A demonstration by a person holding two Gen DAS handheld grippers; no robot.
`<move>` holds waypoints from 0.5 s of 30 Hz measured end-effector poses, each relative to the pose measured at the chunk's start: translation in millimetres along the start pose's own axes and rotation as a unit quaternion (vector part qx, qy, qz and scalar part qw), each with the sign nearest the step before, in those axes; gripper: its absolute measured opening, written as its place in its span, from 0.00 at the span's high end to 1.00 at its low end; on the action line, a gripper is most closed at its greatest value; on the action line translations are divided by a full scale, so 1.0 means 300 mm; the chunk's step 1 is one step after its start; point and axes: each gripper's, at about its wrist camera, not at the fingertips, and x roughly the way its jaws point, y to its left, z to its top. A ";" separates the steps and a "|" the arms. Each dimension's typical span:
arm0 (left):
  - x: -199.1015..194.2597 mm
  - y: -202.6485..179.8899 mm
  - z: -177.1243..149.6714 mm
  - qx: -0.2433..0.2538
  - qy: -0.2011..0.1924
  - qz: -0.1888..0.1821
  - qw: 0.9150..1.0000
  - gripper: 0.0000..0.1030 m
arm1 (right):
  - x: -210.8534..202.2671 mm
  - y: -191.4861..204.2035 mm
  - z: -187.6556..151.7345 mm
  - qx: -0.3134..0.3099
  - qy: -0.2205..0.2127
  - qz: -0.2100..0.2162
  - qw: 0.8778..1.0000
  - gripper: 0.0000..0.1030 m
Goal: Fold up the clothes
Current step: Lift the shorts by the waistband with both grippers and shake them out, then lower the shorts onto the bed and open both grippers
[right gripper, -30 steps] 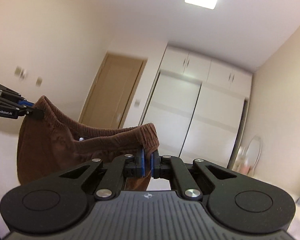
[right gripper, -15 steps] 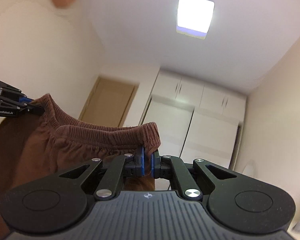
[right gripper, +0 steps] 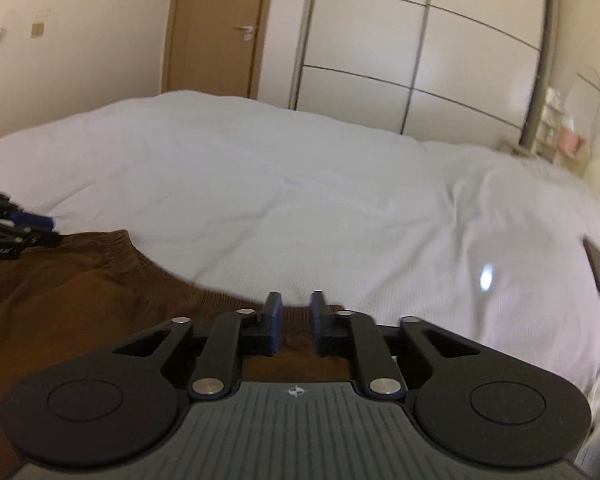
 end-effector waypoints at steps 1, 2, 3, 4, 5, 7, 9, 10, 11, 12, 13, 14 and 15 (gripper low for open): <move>-0.045 0.014 -0.025 -0.007 -0.001 -0.002 1.000 0.74 | -0.041 -0.014 -0.003 0.017 0.000 0.004 1.000 0.75; -0.090 0.028 -0.051 -0.015 -0.001 -0.004 1.000 0.70 | -0.082 -0.029 -0.007 0.034 0.000 0.007 0.999 0.71; -0.143 0.064 -0.077 -0.028 -0.002 -0.007 1.000 0.68 | -0.123 -0.043 -0.010 0.051 0.001 0.011 0.999 0.69; -0.195 0.083 -0.096 -0.042 -0.002 -0.012 0.999 0.64 | -0.164 -0.058 -0.014 0.068 0.001 0.014 0.998 0.65; -0.252 0.093 -0.124 -0.056 0.000 -0.018 0.998 0.59 | -0.205 -0.072 -0.017 0.085 0.001 0.018 0.996 0.58; -0.395 0.153 -0.191 -0.080 0.008 -0.033 0.996 0.55 | -0.328 -0.068 -0.026 0.115 0.004 0.024 0.993 0.47; -0.485 0.162 -0.254 -0.103 0.025 -0.048 0.993 0.54 | -0.417 -0.059 -0.082 0.137 0.011 0.028 0.990 0.44; -0.523 0.159 -0.287 -0.112 0.035 -0.055 0.992 0.53 | -0.456 -0.052 -0.111 0.145 0.017 0.030 0.989 0.44; -0.561 0.156 -0.320 -0.121 0.045 -0.061 0.990 0.53 | -0.497 -0.045 -0.147 0.155 0.025 0.032 0.987 0.44; -0.592 0.142 -0.352 -0.120 0.057 -0.070 0.989 0.52 | -0.531 -0.039 -0.173 0.165 0.032 0.036 0.985 0.44; -0.613 0.124 -0.377 -0.112 0.066 -0.073 0.989 0.53 | -0.557 -0.032 -0.200 0.178 0.037 0.041 0.982 0.44; -0.626 0.105 -0.399 -0.102 0.073 -0.069 0.990 0.52 | -0.580 -0.023 -0.230 0.193 0.041 0.047 0.979 0.44; -0.631 0.089 -0.417 -0.097 0.078 -0.066 0.990 0.52 | -0.602 -0.015 -0.258 0.207 0.043 0.051 0.976 0.44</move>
